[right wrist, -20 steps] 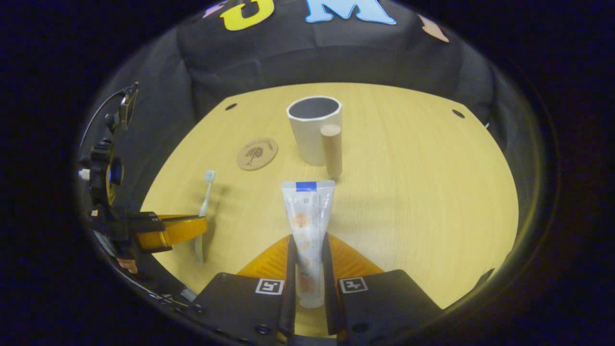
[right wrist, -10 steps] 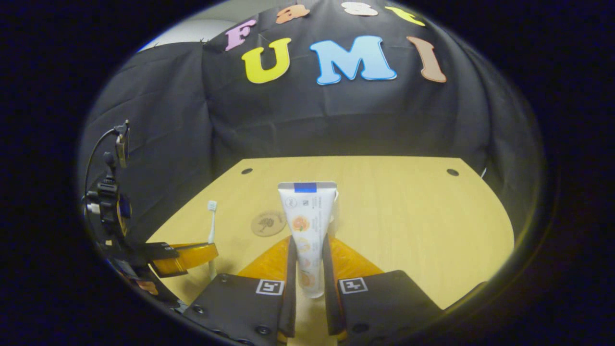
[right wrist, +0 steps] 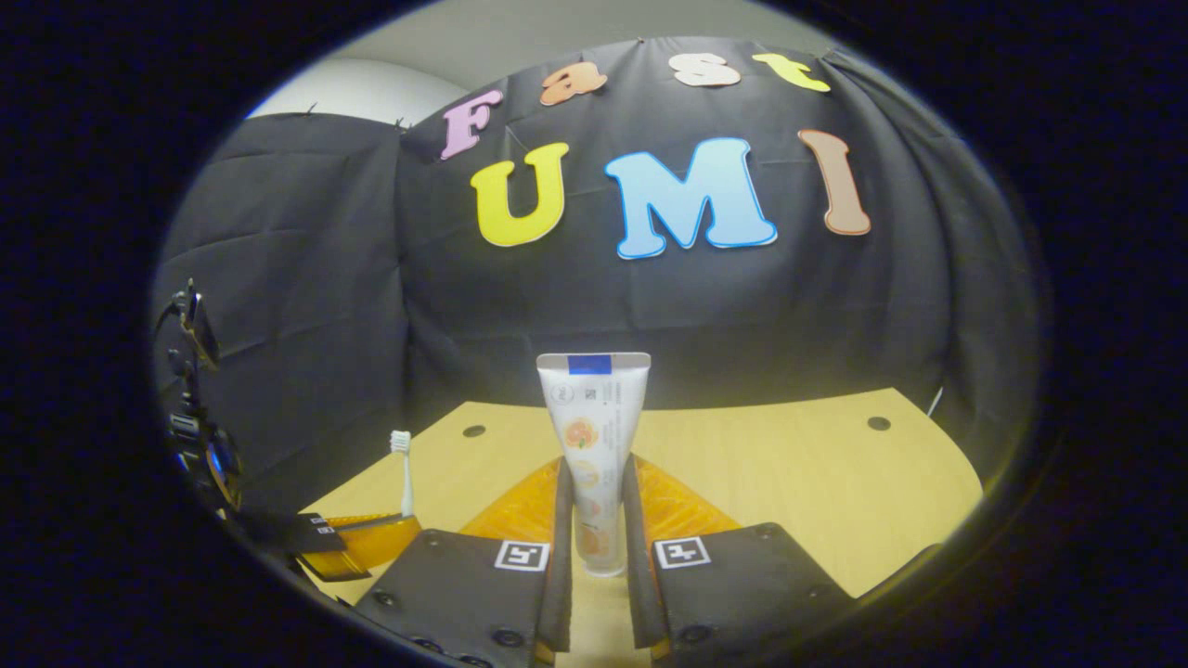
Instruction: Put the toothbrush and toothpaste on the desktop into the cup, then pick up the cup and place it on the coaster on the desktop.
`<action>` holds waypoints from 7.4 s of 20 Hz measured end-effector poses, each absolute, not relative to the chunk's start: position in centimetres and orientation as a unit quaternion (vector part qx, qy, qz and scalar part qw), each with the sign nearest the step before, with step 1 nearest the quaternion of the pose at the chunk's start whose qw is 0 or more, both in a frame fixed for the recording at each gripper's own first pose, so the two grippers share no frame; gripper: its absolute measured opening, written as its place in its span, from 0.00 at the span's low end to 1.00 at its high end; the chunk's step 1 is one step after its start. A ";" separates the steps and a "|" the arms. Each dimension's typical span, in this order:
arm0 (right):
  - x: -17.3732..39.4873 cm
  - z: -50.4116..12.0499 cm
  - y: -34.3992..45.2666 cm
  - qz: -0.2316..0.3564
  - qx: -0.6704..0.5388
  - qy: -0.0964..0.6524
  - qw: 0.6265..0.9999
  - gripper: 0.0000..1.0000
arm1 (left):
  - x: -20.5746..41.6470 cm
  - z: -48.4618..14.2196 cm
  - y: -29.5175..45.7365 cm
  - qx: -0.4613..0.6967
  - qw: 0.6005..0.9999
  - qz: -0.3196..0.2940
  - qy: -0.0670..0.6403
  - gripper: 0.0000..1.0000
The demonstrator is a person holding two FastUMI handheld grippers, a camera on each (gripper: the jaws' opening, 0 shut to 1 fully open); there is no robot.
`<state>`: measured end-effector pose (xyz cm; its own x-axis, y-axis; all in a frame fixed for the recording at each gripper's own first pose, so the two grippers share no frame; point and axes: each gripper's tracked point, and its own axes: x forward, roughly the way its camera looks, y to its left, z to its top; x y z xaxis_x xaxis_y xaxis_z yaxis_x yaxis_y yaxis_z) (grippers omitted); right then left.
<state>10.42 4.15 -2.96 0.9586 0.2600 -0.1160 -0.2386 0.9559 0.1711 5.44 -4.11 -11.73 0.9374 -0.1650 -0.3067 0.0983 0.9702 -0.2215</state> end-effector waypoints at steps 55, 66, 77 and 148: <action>6.0 -7.7 -5.2 -0.051 0.081 0.131 0.987 0.89 | 17.1 -4.2 -20.0 -0.138 0.961 -0.241 0.006 0.07; 6.8 -8.7 -5.4 -0.059 0.094 0.139 0.984 0.90 | 19.6 -9.6 -20.7 -0.114 0.966 -0.231 0.020 0.07; 6.7 -10.1 -6.1 -0.063 0.108 0.160 0.979 0.89 | 19.2 -9.0 -20.9 -0.088 0.968 -0.234 0.000 0.30; 13.3 -22.5 4.5 0.154 -0.072 0.634 0.755 0.51 | 9.7 -1.3 -1.4 -0.104 0.990 -0.063 0.068 0.88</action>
